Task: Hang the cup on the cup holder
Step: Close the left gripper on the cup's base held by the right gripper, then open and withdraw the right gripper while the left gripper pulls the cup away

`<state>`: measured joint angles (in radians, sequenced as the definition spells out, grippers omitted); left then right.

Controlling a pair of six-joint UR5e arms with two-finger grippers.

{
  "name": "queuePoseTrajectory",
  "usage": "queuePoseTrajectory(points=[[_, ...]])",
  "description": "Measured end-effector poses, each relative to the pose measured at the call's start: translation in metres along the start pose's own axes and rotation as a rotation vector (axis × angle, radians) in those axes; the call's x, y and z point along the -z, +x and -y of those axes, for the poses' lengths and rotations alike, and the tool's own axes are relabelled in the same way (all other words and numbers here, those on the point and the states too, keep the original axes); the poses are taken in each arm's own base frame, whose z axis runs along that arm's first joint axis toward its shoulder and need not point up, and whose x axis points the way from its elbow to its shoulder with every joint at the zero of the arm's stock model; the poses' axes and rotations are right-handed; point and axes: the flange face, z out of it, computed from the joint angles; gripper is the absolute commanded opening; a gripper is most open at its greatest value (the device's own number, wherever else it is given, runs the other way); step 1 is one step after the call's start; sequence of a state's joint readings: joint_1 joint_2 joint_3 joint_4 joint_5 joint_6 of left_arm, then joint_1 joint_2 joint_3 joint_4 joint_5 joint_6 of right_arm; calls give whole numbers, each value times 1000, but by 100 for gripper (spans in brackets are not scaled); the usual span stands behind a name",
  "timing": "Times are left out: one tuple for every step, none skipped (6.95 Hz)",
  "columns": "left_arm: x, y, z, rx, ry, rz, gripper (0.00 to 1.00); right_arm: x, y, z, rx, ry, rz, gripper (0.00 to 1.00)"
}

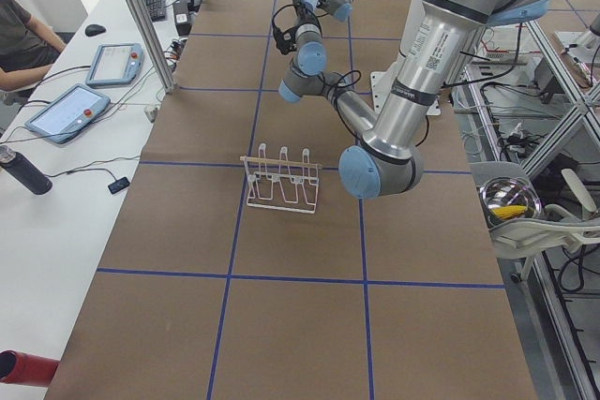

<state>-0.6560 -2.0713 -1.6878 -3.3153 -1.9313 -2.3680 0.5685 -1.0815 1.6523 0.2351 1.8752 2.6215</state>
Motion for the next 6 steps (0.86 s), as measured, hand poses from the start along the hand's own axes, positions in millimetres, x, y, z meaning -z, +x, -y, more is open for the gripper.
queuePoseTrajectory(points=[[-1, 1, -2, 9, -6, -3, 92, 0, 1, 0, -1, -1, -2, 0], [-1, 1, -3, 13, -10, -6, 92, -1, 2, 0, -3, -2, -3, 0], [-1, 2, -4, 14, -11, -13, 77, -1, 3, -1, -4, -4, -3, 0], [-1, 2, -4, 14, -8, -20, 16, -1, 2, -3, -3, -8, -2, 98], [0, 2, -4, 15, -5, -24, 0, -1, 2, -4, -2, -10, 0, 100], [0, 2, -4, 14, -4, -26, 0, -1, 2, -4, 1, -11, 1, 100]])
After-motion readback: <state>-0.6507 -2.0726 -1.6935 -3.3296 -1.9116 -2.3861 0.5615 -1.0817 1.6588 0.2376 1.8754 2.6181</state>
